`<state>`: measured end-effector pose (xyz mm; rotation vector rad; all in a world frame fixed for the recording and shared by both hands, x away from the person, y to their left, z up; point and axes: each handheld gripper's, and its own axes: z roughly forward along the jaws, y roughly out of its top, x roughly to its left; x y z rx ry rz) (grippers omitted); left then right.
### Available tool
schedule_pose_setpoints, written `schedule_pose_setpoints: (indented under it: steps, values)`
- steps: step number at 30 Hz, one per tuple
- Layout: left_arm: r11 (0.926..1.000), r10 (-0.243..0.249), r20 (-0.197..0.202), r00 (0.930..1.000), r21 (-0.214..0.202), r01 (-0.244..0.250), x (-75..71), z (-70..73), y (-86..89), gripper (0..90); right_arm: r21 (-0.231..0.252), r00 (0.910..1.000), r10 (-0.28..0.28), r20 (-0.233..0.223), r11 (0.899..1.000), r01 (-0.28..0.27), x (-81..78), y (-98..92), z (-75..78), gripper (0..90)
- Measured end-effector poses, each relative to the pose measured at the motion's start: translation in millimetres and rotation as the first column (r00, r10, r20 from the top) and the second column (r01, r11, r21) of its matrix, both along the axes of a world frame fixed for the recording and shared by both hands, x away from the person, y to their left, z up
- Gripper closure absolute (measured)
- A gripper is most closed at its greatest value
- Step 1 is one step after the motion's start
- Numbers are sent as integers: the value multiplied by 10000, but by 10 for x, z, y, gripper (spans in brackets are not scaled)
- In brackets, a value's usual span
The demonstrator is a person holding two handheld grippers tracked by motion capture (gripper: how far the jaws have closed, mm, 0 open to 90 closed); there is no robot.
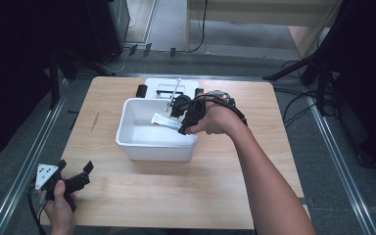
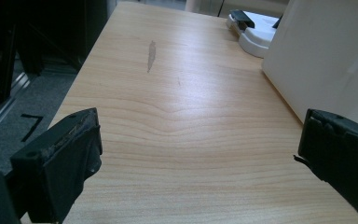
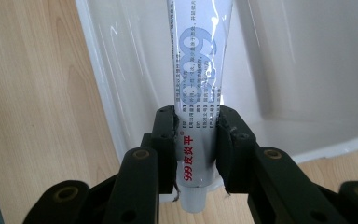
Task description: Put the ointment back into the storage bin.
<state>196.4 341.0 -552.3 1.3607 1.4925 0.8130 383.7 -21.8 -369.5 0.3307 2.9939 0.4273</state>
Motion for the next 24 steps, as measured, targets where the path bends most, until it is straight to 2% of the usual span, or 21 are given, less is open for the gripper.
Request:
schedule_pose_setpoints:
  steps: [8, 15, 24]
  values:
    - [10000, -21, 18, 10000, 3, 21, 3, -1, -3, 0, -10, 9996, 271, -119, 9996, -271, 17, 94, -79, 721]
    - [10000, -26, -8, 10000, 27, 26, 3, 1, -2, 0, -459, 9985, 521, -178, 9975, -528, 33, 138, -180, 721]
    - [10000, -37, -16, 10000, 43, 37, 4, 1, -6, 0, -648, 9976, 634, -272, 9958, -651, 40, 177, -234, 720]
